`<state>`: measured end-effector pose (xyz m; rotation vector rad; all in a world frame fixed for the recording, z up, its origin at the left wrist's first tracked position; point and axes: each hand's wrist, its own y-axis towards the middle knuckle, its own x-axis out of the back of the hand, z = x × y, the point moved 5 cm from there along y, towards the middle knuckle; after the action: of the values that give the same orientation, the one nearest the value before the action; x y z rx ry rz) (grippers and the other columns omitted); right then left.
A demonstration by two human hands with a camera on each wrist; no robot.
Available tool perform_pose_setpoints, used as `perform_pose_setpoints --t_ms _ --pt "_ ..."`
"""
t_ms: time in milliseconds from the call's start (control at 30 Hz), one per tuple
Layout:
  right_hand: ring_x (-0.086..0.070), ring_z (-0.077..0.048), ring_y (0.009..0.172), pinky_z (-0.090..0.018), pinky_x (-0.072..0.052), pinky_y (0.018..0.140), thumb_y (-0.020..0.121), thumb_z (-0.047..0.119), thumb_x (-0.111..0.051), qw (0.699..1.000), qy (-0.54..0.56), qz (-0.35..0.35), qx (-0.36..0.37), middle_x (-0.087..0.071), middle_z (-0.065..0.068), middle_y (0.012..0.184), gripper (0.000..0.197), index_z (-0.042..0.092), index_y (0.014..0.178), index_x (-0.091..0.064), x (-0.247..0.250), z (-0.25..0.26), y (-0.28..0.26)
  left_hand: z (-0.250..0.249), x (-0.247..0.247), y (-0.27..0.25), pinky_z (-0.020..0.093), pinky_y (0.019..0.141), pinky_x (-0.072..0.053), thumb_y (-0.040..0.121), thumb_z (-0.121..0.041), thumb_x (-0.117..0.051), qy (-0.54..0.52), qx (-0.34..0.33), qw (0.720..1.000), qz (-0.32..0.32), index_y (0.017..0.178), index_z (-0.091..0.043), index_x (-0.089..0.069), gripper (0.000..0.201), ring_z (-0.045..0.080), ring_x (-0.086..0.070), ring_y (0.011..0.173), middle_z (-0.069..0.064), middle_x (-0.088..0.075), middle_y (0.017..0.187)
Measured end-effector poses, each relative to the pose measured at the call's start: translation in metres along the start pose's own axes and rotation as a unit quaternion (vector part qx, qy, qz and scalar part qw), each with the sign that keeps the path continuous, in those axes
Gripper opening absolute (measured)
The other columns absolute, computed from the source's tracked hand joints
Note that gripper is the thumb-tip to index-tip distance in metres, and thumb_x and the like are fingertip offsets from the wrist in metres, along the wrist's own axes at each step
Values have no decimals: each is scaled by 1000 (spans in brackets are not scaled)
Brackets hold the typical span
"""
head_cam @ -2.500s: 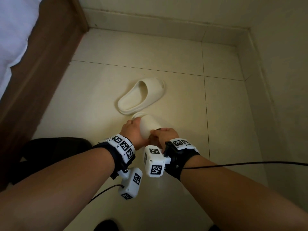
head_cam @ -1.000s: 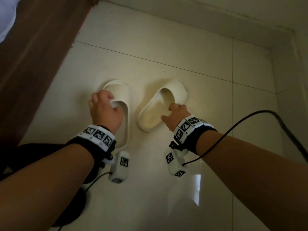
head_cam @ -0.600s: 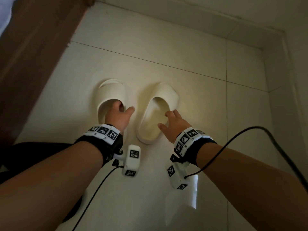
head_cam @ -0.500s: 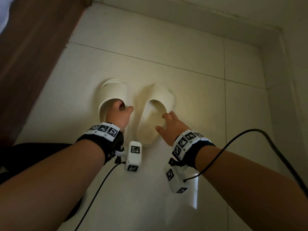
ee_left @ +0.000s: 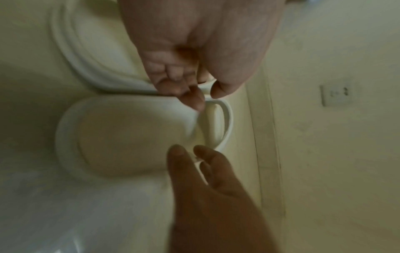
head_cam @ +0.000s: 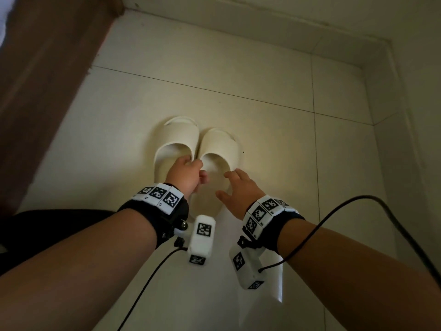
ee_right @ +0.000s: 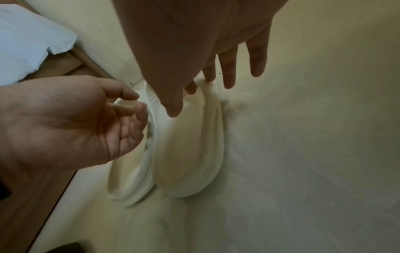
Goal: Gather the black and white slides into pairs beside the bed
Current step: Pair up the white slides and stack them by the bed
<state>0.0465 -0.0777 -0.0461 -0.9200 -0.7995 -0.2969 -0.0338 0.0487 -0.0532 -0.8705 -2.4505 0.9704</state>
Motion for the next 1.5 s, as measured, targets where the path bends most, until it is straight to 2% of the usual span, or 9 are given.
perform_pose_setpoints --t_ms 133,300,467,600,867,967,1100,1300,1500 --pt "-47 -27 123 -40 -43 103 90 34 -51 998 49 -43 -10 -38 -6 139 47 21 134 -43 8 -1 1 0 -20 -8 36 90 -48 98 -30 -33 -270 90 957 59 147 -20 -27 50 25 -66 106 18 -62 127" --pt "-55 -27 110 -36 -46 96 88 32 -54 992 108 -64 -29 -45 -7 128 38 20 123 -52 17 -9 3 -5 -25 -2 38 107 -36 97 -33 -32 -335 88 936 58 151 -21 -20 57 26 -51 129 15 -44 147" --pt "-52 -22 119 -34 -45 99 85 23 -56 972 197 -126 -29 -48 -7 131 59 21 140 -33 33 -17 4 -16 -26 -5 33 105 -37 96 -36 -34 -237 48 970 37 145 -15 -36 53 21 -50 131 10 -49 145" --pt "-50 -21 121 -35 -43 103 86 22 -57 963 225 -144 -39 -47 -7 134 65 20 144 -28 37 -21 3 -23 -17 3 37 100 -46 85 -48 -47 -9 -18 1000 1 96 -21 -66 35 29 -61 111 11 -66 120" --pt "-58 -23 100 -25 -39 80 88 17 -57 947 298 -96 -70 -63 -8 109 51 10 136 -41 16 -13 0 -29 -7 4 25 84 -43 86 -36 -63 285 -145 947 -26 117 -18 -64 36 21 -61 106 3 -66 115" --pt "-60 -25 104 -24 -38 79 87 17 -58 942 316 -75 -88 -68 -8 109 39 11 124 -52 8 -15 -1 -26 -7 3 23 79 -40 88 -35 -60 312 -153 937 -26 120 -20 -61 35 22 -61 104 5 -63 116" --pt "-57 -20 81 -30 -43 74 84 20 -61 939 328 -60 -83 -65 -2 90 34 10 116 -56 7 -14 3 -23 -11 2 24 79 -38 91 -34 -56 339 -165 926 1 131 -24 -51 41 23 -60 104 6 -60 118" --pt "-61 -27 90 -43 -49 91 83 21 -62 932 343 -59 -101 -65 -5 94 30 8 108 -51 2 -18 1 -23 -16 3 24 74 -40 91 -34 -55 338 -181 923 -6 121 -20 -55 32 20 -57 87 -4 -55 87" --pt "-59 -24 110 -45 -47 102 84 18 -62 917 389 -42 -72 -58 7 104 51 18 133 -46 -3 7 1 -29 11 4 24 71 -41 90 -33 -58 317 -210 923 -65 113 -20 -59 27 19 -55 79 -10 -49 70"
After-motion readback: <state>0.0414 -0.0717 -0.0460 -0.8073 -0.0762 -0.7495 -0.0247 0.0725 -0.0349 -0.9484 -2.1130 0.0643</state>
